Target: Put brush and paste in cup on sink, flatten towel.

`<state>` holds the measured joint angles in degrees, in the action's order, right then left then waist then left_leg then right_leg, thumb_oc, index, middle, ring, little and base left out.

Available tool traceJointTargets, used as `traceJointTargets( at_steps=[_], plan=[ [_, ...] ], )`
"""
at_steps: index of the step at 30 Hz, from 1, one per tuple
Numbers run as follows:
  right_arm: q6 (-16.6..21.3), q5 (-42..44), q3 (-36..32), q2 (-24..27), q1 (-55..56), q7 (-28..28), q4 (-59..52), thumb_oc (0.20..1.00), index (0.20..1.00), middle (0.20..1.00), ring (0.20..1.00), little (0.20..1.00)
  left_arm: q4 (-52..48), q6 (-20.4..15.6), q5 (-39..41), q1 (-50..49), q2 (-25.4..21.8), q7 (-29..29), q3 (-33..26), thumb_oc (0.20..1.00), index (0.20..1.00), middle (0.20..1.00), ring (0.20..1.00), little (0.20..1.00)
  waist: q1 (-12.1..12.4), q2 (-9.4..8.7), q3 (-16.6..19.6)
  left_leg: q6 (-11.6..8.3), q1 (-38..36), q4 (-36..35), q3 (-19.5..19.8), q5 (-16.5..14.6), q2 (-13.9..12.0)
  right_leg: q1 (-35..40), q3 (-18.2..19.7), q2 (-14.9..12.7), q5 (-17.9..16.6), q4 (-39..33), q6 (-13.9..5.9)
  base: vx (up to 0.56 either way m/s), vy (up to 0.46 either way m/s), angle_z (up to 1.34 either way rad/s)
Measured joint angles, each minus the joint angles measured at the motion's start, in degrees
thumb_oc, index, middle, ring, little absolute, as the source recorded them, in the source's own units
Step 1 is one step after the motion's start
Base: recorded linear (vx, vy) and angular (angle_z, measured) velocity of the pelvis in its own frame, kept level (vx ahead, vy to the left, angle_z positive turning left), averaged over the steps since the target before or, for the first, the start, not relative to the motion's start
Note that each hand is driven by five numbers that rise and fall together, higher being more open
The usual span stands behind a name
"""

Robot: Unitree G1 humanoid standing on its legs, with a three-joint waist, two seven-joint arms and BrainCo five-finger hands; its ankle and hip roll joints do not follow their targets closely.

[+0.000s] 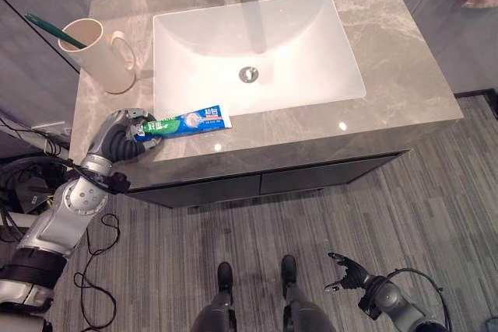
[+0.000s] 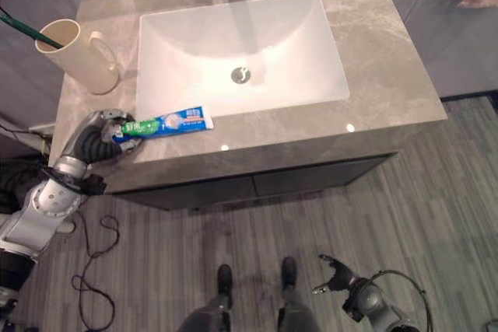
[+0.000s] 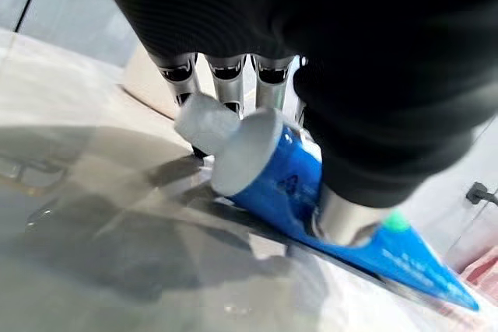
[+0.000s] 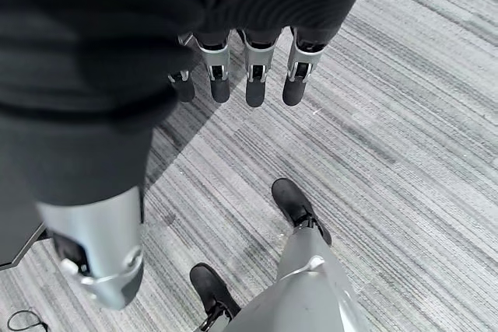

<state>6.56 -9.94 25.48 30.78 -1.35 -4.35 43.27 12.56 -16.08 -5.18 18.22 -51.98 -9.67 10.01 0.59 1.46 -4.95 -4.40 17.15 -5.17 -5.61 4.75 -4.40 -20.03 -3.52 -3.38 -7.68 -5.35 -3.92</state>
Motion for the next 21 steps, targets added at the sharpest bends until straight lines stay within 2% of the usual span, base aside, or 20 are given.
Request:
traceJointTargets(
  at_steps=[1,2,6,9,12,19,20,21],
  plan=[
    [0.00,0.00,-0.01,0.01,0.00,0.38,-0.10,1.000,1.000,1.000,1.000,1.000,0.02,0.01,-0.34,0.15,-0.01,-0.18,0.08,0.213,0.213,0.213,0.213,0.213,-0.10,-0.02,-0.01,0.00,0.00,0.00,-0.01,0.00,0.00,0.00,0.00,0.01,0.00,0.01,0.00,0.00,0.000,0.00],
    [0.00,0.00,-0.03,0.09,0.04,0.48,-0.30,1.000,1.000,1.000,1.000,1.000,0.00,0.00,-0.52,0.22,-0.06,-0.22,0.14,0.200,0.200,0.200,0.200,0.200,-0.14,-0.02,-0.02,0.00,0.00,0.00,-0.01,0.00,0.00,0.00,0.01,0.02,0.00,0.04,0.00,0.00,0.000,0.00],
    [0.20,0.01,-0.10,0.34,0.02,0.63,-0.61,1.000,1.000,1.000,1.000,1.000,0.51,-0.09,-4.73,2.10,-2.42,-0.83,2.50,0.200,0.200,0.200,0.200,0.200,-0.15,-0.06,-0.04,0.00,-0.05,0.00,-0.03,0.00,-0.03,0.01,0.07,0.03,-0.01,0.15,0.00,0.00,0.000,0.00],
    [1.42,0.15,-0.81,-0.15,-0.02,1.73,2.25,1.000,1.000,1.000,1.000,1.000,1.32,-0.12,-10.12,5.71,-6.47,-2.07,7.95,0.200,0.200,0.200,0.200,0.200,-0.14,-0.08,-0.03,0.00,-0.35,0.00,-0.05,0.00,-0.02,0.30,0.07,0.02,-0.02,0.05,-0.01,0.00,0.000,-0.01],
    [1.82,0.19,-1.44,-0.35,0.04,2.38,4.14,1.000,1.000,1.000,1.000,1.000,2.39,-0.16,-12.29,6.34,-6.03,-2.92,9.02,0.200,0.200,0.200,0.200,0.200,-0.41,-0.09,-0.04,0.00,-0.64,0.00,-0.62,-0.01,-0.02,0.29,0.49,0.03,-0.17,0.22,-0.12,0.02,-0.003,-0.09],
    [2.34,2.75,-4.62,-3.72,0.32,5.58,17.88,1.000,1.000,1.000,1.000,1.000,6.48,0.12,-18.79,5.69,-5.84,-5.54,11.19,0.200,0.200,0.200,0.200,0.200,-1.67,-0.01,0.23,-0.38,-5.11,-0.06,-1.24,-0.69,-0.53,4.39,1.13,0.45,0.70,-0.06,-0.27,0.05,-0.013,-0.06],
    [1.95,4.73,-7.09,-5.07,0.52,5.77,21.94,1.000,1.000,1.000,1.000,1.000,6.53,0.18,-20.30,3.90,-5.64,-5.96,11.32,0.200,0.200,0.200,0.200,0.200,-1.79,-0.01,1.47,-0.54,-5.91,-0.06,-1.23,-0.96,-0.73,5.14,1.14,0.72,0.88,-0.06,-0.14,0.00,0.000,-0.04],
    [1.80,4.78,-6.59,-4.76,1.19,5.88,21.26,1.000,1.000,1.000,1.000,1.000,6.46,0.18,-20.29,3.25,-5.58,-6.17,11.60,0.200,0.200,0.200,0.200,0.200,-1.78,0.06,2.16,-0.56,-5.90,-0.06,-1.23,-1.04,-0.82,5.14,1.15,0.81,1.04,-0.06,-0.27,0.00,0.000,0.00]
  ],
)
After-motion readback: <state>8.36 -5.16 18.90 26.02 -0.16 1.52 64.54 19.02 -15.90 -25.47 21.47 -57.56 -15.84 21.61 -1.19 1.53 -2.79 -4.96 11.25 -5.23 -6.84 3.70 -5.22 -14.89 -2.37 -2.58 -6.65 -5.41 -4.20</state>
